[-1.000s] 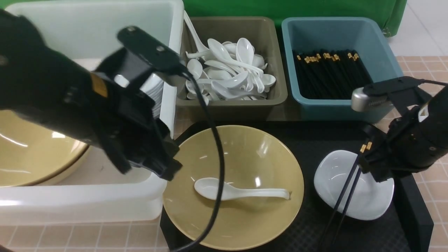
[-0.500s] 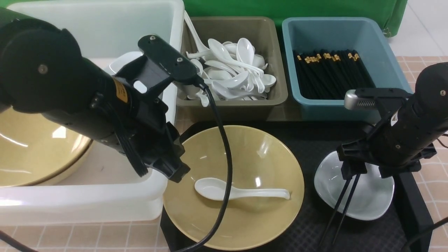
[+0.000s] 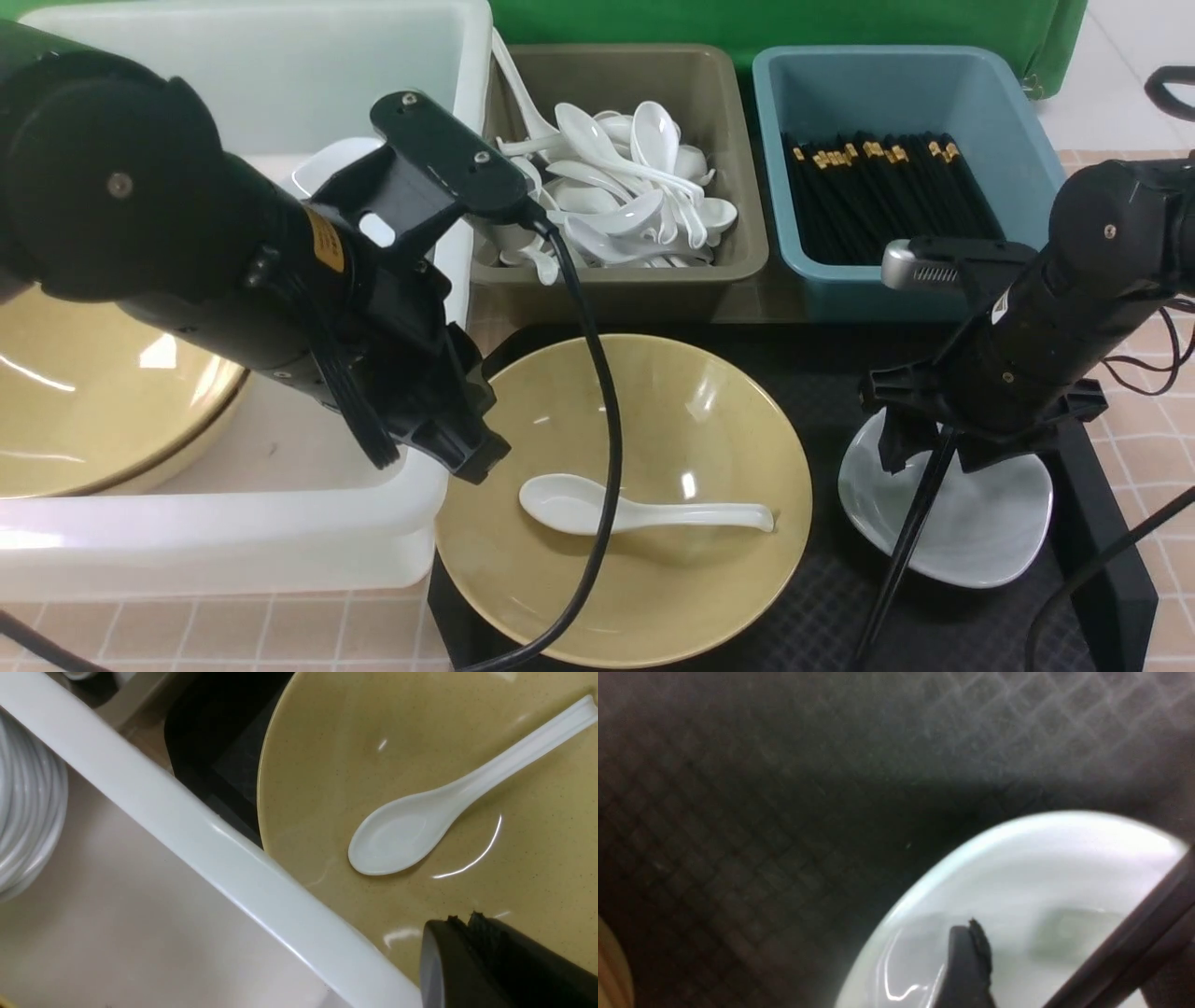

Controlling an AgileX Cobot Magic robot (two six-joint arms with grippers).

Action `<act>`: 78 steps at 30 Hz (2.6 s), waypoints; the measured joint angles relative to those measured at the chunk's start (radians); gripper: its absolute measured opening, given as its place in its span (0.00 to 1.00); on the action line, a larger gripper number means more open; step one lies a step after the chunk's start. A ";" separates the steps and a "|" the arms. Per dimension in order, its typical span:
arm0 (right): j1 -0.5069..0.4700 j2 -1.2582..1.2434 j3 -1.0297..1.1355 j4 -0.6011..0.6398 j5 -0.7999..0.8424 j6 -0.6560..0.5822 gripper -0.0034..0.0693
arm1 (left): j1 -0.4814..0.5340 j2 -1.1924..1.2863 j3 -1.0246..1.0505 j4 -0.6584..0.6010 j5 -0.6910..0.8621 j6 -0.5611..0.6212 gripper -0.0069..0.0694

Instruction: On brown table put chopsticks spoon bowls plates into blue grey white boxes.

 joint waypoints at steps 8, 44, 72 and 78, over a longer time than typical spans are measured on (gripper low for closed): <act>0.000 0.000 -0.024 0.000 0.066 -0.054 0.43 | 0.000 0.000 0.000 0.003 0.000 0.001 0.09; -0.137 0.137 -0.659 -0.012 -0.320 -0.230 0.27 | 0.000 0.372 -0.421 0.010 -0.514 -0.024 0.09; 0.069 0.201 -0.973 0.085 0.445 -0.603 0.75 | 0.154 -0.284 0.120 0.100 -0.101 -0.193 0.09; 0.271 0.060 -0.668 0.091 0.453 -0.803 0.76 | 0.220 -0.337 0.218 0.038 -0.065 -0.142 0.09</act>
